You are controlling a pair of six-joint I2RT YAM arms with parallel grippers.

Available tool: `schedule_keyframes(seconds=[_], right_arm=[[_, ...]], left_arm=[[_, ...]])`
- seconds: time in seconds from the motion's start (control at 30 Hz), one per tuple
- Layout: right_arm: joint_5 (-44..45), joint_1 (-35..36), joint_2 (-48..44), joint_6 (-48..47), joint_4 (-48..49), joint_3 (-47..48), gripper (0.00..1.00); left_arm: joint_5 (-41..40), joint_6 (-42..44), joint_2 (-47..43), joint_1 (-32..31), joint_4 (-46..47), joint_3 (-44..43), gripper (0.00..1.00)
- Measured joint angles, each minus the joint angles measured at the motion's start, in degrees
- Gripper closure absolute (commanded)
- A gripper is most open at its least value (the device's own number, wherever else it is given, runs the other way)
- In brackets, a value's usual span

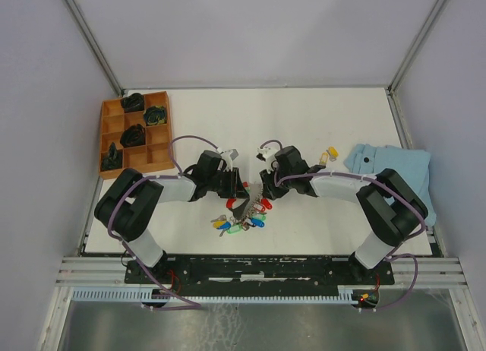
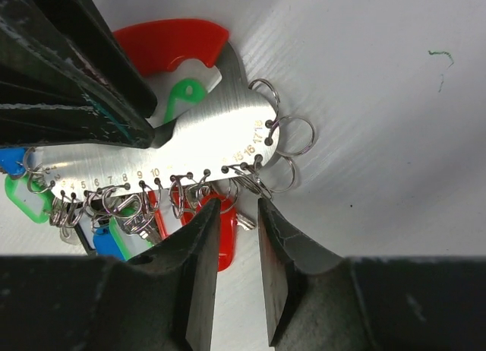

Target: Put the keys on the keyring

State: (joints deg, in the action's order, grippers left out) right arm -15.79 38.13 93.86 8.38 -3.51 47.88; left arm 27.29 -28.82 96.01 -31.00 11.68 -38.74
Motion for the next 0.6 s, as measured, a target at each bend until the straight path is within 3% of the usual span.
schedule_keyframes(seconds=[0.6], right_arm=[[-0.39,0.0,3.61,1.75,4.87,0.0,0.64]], left_arm=[[0.37,0.0,0.87,-0.37,0.02,-0.74,0.68]])
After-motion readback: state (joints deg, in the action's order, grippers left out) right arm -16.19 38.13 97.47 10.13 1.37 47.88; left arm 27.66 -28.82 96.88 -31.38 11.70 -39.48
